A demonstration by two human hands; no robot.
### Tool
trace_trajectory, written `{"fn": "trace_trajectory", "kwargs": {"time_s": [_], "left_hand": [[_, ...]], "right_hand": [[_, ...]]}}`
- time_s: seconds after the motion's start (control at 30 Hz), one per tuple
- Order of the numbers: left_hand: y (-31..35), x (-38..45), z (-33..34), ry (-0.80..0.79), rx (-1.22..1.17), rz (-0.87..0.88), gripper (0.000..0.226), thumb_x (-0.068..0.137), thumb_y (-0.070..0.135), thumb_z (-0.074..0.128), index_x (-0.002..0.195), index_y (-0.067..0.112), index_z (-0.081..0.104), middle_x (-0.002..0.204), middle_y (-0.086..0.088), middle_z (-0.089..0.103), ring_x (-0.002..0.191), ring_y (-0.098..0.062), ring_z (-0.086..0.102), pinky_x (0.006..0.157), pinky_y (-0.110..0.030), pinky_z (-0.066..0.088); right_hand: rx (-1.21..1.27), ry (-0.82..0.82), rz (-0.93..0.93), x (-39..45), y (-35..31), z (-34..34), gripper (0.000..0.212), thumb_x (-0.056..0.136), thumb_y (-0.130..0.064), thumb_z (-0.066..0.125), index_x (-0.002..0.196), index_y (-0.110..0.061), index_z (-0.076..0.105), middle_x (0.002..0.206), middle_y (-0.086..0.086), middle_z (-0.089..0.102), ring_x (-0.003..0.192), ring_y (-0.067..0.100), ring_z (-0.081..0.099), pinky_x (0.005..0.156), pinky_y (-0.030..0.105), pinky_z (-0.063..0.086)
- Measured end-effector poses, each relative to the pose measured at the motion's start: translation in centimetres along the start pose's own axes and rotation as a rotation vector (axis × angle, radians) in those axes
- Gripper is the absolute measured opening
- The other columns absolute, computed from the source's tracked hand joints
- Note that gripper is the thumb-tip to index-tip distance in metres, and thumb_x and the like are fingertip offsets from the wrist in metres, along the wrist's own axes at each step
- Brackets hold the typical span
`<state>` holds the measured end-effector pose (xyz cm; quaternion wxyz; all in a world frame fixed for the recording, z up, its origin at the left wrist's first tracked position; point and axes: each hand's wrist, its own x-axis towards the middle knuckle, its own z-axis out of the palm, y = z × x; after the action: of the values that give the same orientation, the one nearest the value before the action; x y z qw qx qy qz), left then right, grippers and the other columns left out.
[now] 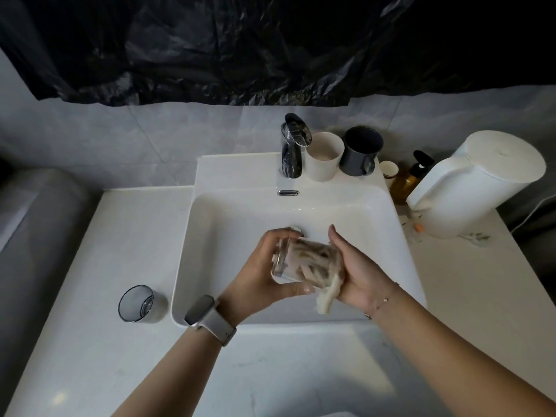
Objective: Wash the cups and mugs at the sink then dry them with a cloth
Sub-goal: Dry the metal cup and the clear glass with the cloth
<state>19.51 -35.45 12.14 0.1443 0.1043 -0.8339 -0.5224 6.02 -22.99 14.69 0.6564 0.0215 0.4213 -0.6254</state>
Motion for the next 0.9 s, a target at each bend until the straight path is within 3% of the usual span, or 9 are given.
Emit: {"fn": "trace_trajectory", "kwargs": {"time_s": [0.1,0.2,0.27,0.37,0.47,0.53,0.63,0.77,0.9], "left_hand": [[0.6,-0.4,1.5,0.179,-0.15,-0.077,0.027,0.092,0.043,0.058,0.112,0.028,0.049,0.106,0.015,0.058,0.096,-0.009,0.057,0.084,-0.021,0.043],[1.2,0.1,3.0,0.407,-0.242,-0.16,0.021,0.101,0.033,0.039,0.098,0.021,0.056,0.092,0.019,0.062,0.089,-0.004,0.058,0.08,-0.016,0.042],[2.2,0.8,3.2,0.471,-0.306,-0.257,0.027,0.104,0.022,0.036,0.091,0.015,0.058,0.083,0.018,0.063,0.08,-0.001,0.06,0.073,-0.012,0.044],[3.3,1.7,2.6,0.409,-0.494,-0.537,0.032,0.105,0.023,0.035,0.09,0.012,0.061,0.077,0.001,0.065,0.064,-0.012,0.064,0.053,-0.025,0.05],[3.8,2.3,1.5,0.212,-0.612,-0.791,0.039,0.103,0.036,0.038,0.088,0.015,0.067,0.072,-0.005,0.069,0.054,-0.021,0.064,0.05,-0.03,0.051],[3.6,2.5,1.5,0.122,-0.685,-0.886,0.039,0.102,0.036,0.039,0.086,0.016,0.069,0.07,-0.002,0.07,0.053,-0.018,0.063,0.053,-0.03,0.051],[3.7,2.3,2.1,0.064,-0.836,-1.002,0.036,0.1,0.036,0.043,0.092,0.011,0.068,0.073,-0.005,0.07,0.057,-0.019,0.065,0.05,-0.029,0.052],[3.1,2.0,2.7,-0.001,-0.892,-0.882,0.052,0.1,0.053,0.036,0.104,0.014,0.071,0.09,-0.005,0.074,0.07,-0.018,0.07,0.061,-0.032,0.056],[2.3,1.3,2.6,-0.035,-0.807,-0.768,0.072,0.085,0.077,0.039,0.131,0.024,0.055,0.102,-0.012,0.069,0.071,-0.029,0.067,0.06,-0.035,0.056]], "right_hand": [[0.014,0.016,-0.032,0.2,0.5,0.0,0.071,0.096,-0.055,0.032,0.124,0.004,0.059,0.124,0.02,0.063,0.112,0.025,0.063,0.089,0.032,0.055],[-0.03,0.05,-0.087,-0.1,1.1,0.6,0.071,0.096,-0.058,0.029,0.131,-0.001,0.053,0.128,0.016,0.061,0.118,0.022,0.06,0.091,0.027,0.052],[-0.165,0.094,-0.181,-0.5,1.6,1.2,0.063,0.095,-0.057,0.03,0.119,-0.008,0.062,0.11,0.007,0.071,0.089,0.008,0.07,0.068,0.016,0.054],[-0.639,0.192,-0.345,-1.8,2.1,2.1,0.038,0.094,-0.055,0.034,0.093,-0.028,0.061,0.066,-0.017,0.064,0.046,0.0,0.052,0.05,0.018,0.044],[-0.948,0.053,-0.605,-2.0,2.4,1.3,0.026,0.1,-0.037,0.04,0.1,-0.024,0.062,0.077,-0.029,0.065,0.075,-0.01,0.06,0.07,0.009,0.044],[-1.27,-0.103,-0.725,-2.0,2.3,0.0,0.031,0.099,-0.031,0.042,0.113,-0.014,0.064,0.109,-0.019,0.065,0.108,-0.004,0.056,0.093,0.018,0.043],[-1.628,-0.275,-0.798,-2.1,0.9,-1.6,0.038,0.099,-0.038,0.041,0.121,-0.015,0.061,0.123,-0.002,0.063,0.116,0.011,0.054,0.101,0.023,0.041],[-1.438,-0.11,-0.828,-2.3,1.5,-3.0,0.058,0.095,-0.054,0.04,0.101,-0.002,0.066,0.1,0.003,0.069,0.096,0.01,0.061,0.087,0.025,0.046],[-0.78,0.294,-0.393,-2.4,1.5,-1.2,0.056,0.09,-0.066,0.037,0.093,-0.015,0.061,0.067,-0.007,0.064,0.059,0.002,0.056,0.058,0.019,0.047]]}}
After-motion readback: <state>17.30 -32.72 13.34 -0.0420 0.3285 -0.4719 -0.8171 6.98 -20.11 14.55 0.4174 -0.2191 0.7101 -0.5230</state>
